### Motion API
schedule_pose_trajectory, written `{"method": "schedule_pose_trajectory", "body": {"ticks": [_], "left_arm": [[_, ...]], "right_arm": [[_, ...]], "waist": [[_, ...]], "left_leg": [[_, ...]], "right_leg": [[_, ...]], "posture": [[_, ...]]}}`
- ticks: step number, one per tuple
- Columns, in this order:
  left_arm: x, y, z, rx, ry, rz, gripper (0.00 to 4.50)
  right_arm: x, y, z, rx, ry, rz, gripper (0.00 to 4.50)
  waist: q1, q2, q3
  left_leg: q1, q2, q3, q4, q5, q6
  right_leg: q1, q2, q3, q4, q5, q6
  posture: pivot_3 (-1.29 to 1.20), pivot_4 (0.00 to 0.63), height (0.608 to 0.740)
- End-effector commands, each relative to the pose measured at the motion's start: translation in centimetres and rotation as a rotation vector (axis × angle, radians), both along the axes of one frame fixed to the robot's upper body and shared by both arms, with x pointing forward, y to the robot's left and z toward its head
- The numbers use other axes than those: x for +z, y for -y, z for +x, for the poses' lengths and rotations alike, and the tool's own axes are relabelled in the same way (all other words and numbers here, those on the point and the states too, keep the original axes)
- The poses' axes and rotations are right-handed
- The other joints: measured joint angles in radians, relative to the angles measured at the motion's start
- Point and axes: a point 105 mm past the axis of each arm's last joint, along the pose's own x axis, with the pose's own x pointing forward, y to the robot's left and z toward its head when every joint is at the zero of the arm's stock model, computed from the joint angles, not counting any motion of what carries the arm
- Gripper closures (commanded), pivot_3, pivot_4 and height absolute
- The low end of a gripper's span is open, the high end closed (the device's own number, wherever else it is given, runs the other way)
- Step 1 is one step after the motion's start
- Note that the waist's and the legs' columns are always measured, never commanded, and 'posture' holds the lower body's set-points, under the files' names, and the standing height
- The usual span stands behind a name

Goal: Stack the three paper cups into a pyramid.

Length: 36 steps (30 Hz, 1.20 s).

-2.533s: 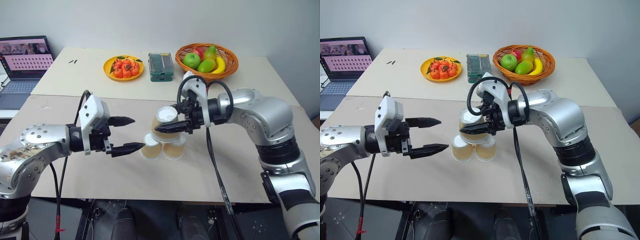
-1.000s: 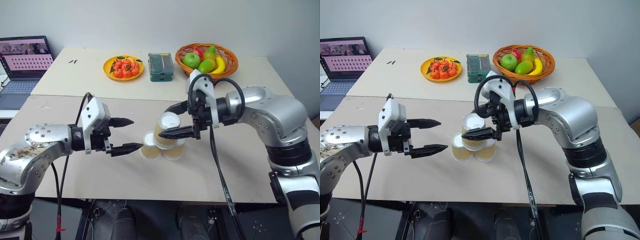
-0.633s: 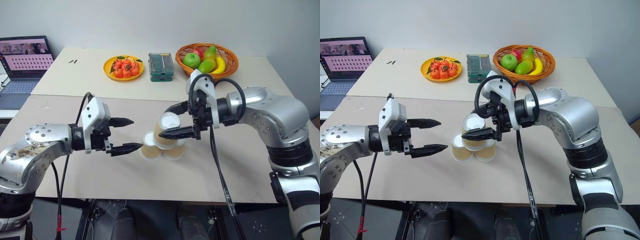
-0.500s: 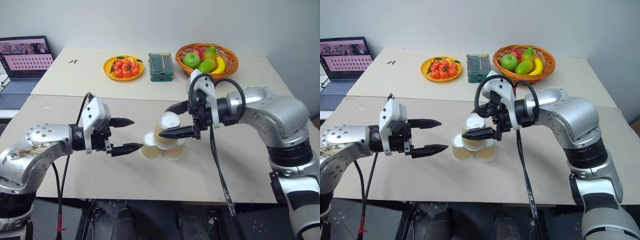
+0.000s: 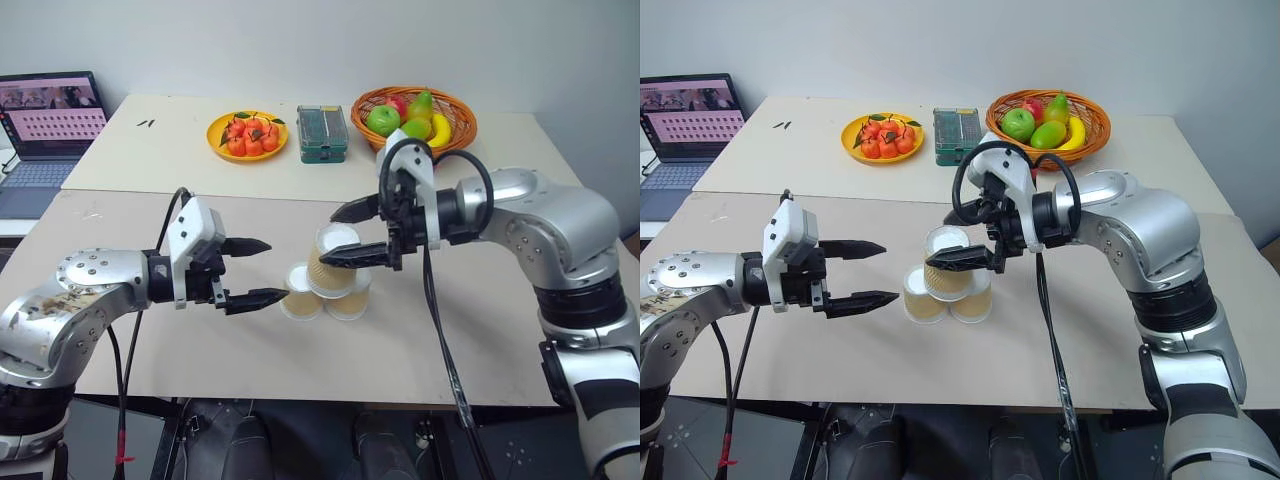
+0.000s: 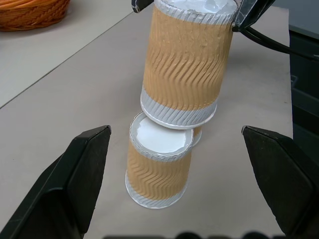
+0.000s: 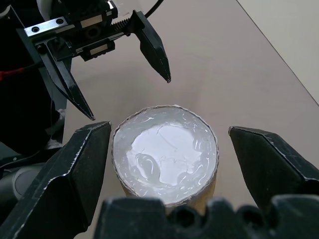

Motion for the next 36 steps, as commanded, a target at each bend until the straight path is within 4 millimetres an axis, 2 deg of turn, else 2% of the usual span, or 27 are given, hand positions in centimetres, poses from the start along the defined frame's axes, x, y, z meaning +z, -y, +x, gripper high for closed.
{"method": "schedule_pose_trajectory", "body": {"ticks": [1,7,13,15,17,19,22,25,28,29,31,33,36], "left_arm": [[0.8,0.2,-0.1,-0.021,0.051,-0.001,0.0],[0.8,0.2,-0.1,-0.022,0.051,-0.001,0.0],[0.7,0.3,0.0,-0.031,0.049,-0.001,0.0],[0.8,0.2,0.1,-0.03,0.05,-0.002,0.0],[1.0,0.1,0.3,-0.023,0.051,-0.016,0.0],[1.5,0.0,0.6,-0.005,0.053,-0.043,0.0],[1.9,-0.5,0.9,0.035,0.022,-0.085,0.0],[2.7,-1.3,1.4,0.1,0.051,-0.111,0.0],[4.3,-2.3,2.3,0.193,0.124,-0.157,0.0],[4.9,-2.8,2.4,0.235,0.148,-0.177,0.0],[5.1,-3.9,2.2,0.309,0.16,-0.205,0.0],[4.4,-4.4,1.9,0.342,0.156,-0.188,0.0],[2.6,-4.5,1.4,0.371,0.138,-0.154,0.0]], "right_arm": [[2.1,0.3,-0.1,-0.001,0.082,0.034,0.1],[2.9,0.5,-0.1,-0.001,0.093,0.049,0.1],[7.3,2.5,0.9,-0.06,0.115,0.143,0.1],[9.1,3.5,1.1,-0.09,0.114,0.185,0.1],[10.3,5.6,1.5,-0.149,0.144,0.183,0.1],[10.3,8.5,2.3,-0.236,0.205,0.118,0.1],[9.7,11.7,2.7,-0.297,0.251,0.048,0.1],[8.0,15.0,2.5,-0.318,0.275,-0.008,0.1],[6.9,16.9,1.7,-0.317,0.268,0.042,0.1],[6.2,17.8,1.8,-0.351,0.269,0.059,0.1],[3.0,19.4,1.5,-0.413,0.198,0.099,0.1],[0.7,19.9,1.0,-0.438,0.131,0.117,0.1],[-1.9,19.5,1.0,-0.48,0.125,0.136,0.1]], "waist": [[0.0,0.0,0.0],[0.0,0.0,0.0],[0.001,0.0,0.0],[0.0,0.0,0.0],[0.003,0.0,0.0],[0.009,0.0,0.0],[0.009,0.0,0.0],[-0.002,0.0,0.0],[-0.008,0.0,0.0],[-0.008,0.0,0.0],[-0.007,0.0,0.0],[-0.007,0.0,0.0],[-0.014,0.0,0.0]], "left_leg": [[0.0,0.0,0.0,0.0,0.0,0.0],[0.0,0.0,0.0,0.0,0.0,0.0],[0.0,0.0,0.0,0.0,0.0,0.0],[0.0,0.0,0.0,0.0,0.0,0.0],[0.0,0.0,0.0,-0.001,0.0,0.0],[-0.001,0.0,0.0,0.0,0.0,0.0],[-0.001,0.0,0.0,0.0,-0.001,-0.001],[-0.001,0.0,0.0,0.0,-0.001,-0.001],[-0.001,0.0,0.0,0.0,-0.001,-0.001],[-0.001,0.0,0.0,0.0,-0.001,-0.001],[0.0,0.0,0.0,0.0,-0.001,-0.001],[0.001,0.0,0.0,0.0,-0.001,-0.001],[0.002,0.0,0.0,0.001,-0.002,-0.002]], "right_leg": [[0.0,0.0,0.0,0.0,0.0,0.0],[0.0,0.0,0.0,0.0,0.0,0.0],[0.0,0.0,0.0,0.0,0.0,0.0],[0.0,0.0,0.0,0.0,0.0,0.0],[0.0,0.0,0.0,0.0,0.0,0.0],[0.0,0.0,0.0,-0.001,0.0,0.0],[0.0,-0.001,0.0,-0.003,-0.002,0.002],[0.0,0.0,0.0,-0.002,-0.003,0.005],[0.0,0.0,0.0,-0.002,-0.004,0.005],[0.0,0.0,0.0,-0.001,-0.004,0.005],[0.001,0.0,0.0,-0.001,-0.003,0.005],[0.003,0.0,0.0,-0.001,-0.003,0.005],[0.003,0.0,0.0,0.0,-0.002,0.004]], "posture": [[0.0,0.15,0.74],[0.0,0.15,0.74],[0.0,0.15,0.74],[0.0,0.15,0.74],[0.0,0.15,0.74],[0.0,0.15,0.74],[0.0,0.15,0.74],[0.0,0.15,0.74],[0.0,0.15,0.74],[0.0,0.15,0.74],[0.0,0.15,0.74],[0.0,0.15,0.74],[0.0,0.15,0.74]]}}
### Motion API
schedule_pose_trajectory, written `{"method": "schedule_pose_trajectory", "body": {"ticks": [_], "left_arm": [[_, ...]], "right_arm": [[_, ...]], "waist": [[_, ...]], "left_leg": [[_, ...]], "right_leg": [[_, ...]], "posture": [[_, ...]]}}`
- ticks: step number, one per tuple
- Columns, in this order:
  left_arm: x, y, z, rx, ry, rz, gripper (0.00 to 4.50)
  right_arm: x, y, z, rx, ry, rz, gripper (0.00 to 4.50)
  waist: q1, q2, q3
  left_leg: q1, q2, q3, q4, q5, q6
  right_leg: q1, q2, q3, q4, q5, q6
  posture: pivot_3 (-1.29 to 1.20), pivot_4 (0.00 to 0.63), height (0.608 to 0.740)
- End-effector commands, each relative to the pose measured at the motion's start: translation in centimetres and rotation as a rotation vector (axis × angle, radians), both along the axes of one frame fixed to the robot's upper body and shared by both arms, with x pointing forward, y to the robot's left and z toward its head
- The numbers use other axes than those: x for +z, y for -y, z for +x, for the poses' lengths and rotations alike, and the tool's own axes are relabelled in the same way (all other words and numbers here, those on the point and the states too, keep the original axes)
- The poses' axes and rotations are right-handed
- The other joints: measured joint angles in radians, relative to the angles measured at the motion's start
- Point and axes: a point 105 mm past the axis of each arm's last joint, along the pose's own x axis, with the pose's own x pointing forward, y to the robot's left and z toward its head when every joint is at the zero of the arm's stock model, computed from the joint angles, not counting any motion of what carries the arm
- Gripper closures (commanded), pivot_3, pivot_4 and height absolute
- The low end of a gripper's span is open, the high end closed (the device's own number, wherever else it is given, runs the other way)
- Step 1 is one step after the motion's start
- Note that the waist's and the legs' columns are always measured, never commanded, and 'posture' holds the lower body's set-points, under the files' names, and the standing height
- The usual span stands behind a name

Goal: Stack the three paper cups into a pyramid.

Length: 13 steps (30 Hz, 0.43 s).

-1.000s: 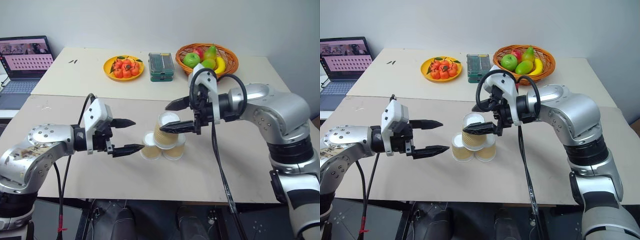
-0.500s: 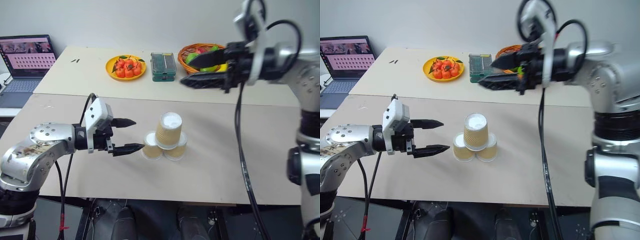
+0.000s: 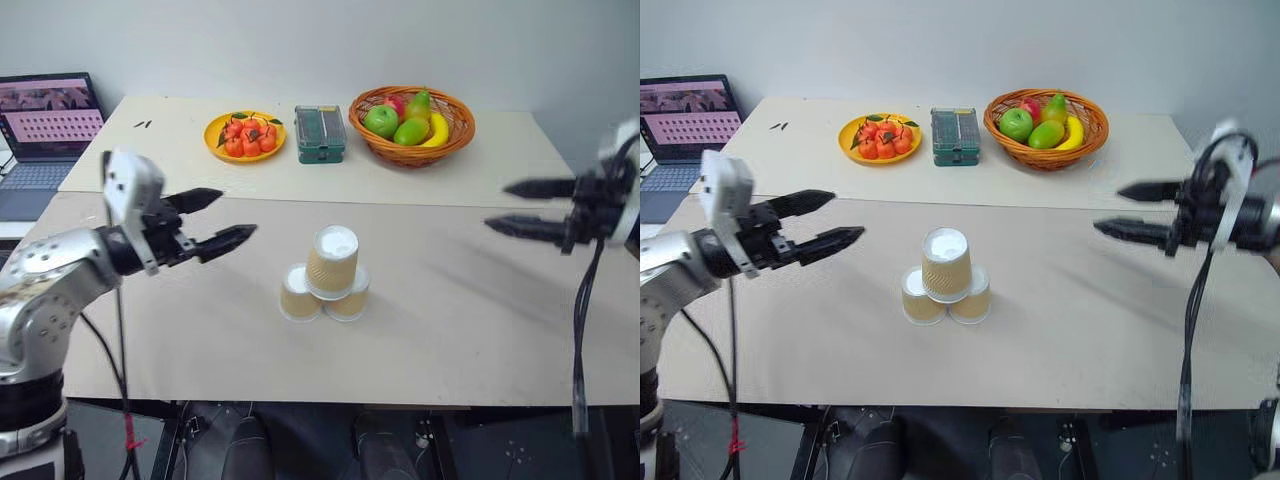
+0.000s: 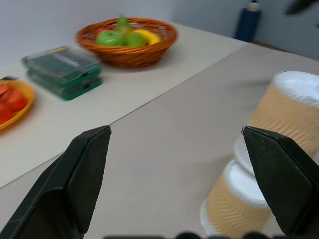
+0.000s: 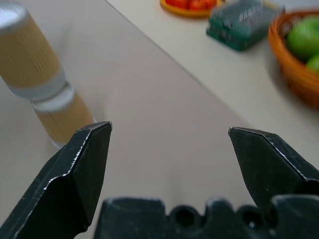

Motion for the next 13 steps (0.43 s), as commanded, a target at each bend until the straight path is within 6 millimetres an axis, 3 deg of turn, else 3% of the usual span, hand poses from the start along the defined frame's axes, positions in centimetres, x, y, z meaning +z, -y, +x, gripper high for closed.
{"method": "schedule_pose_trajectory", "body": {"ticks": [1,5,13], "left_arm": [[-0.4,0.5,-0.9,0.008,0.034,0.03,0.0],[-1.6,0.7,-1.3,0.03,0.03,0.046,0.0],[-3.6,1.2,-1.5,0.057,0.03,0.062,0.0]], "right_arm": [[0.6,-1.0,-0.4,-0.01,0.118,0.004,0.1],[-1.0,-2.3,-0.6,-0.022,0.125,0.013,0.1],[-1.8,-4.0,-0.1,-0.043,0.146,0.032,0.1]], "waist": [[-0.006,0.0,0.0],[-0.01,0.0,0.0],[-0.011,0.0,0.0]], "left_leg": [[0.0,0.0,0.0,0.0,0.0,0.0],[0.001,0.0,0.0,0.001,0.0,0.0],[0.001,0.0,-0.001,0.001,0.0,0.0]], "right_leg": [[0.0,0.0,0.0,0.001,0.0,0.0],[0.001,0.0,0.0,0.001,-0.001,0.001],[0.002,0.0,0.0,-0.001,-0.001,0.001]], "posture": [[0.0,0.15,0.74],[0.0,0.15,0.74],[0.0,0.15,0.74]]}}
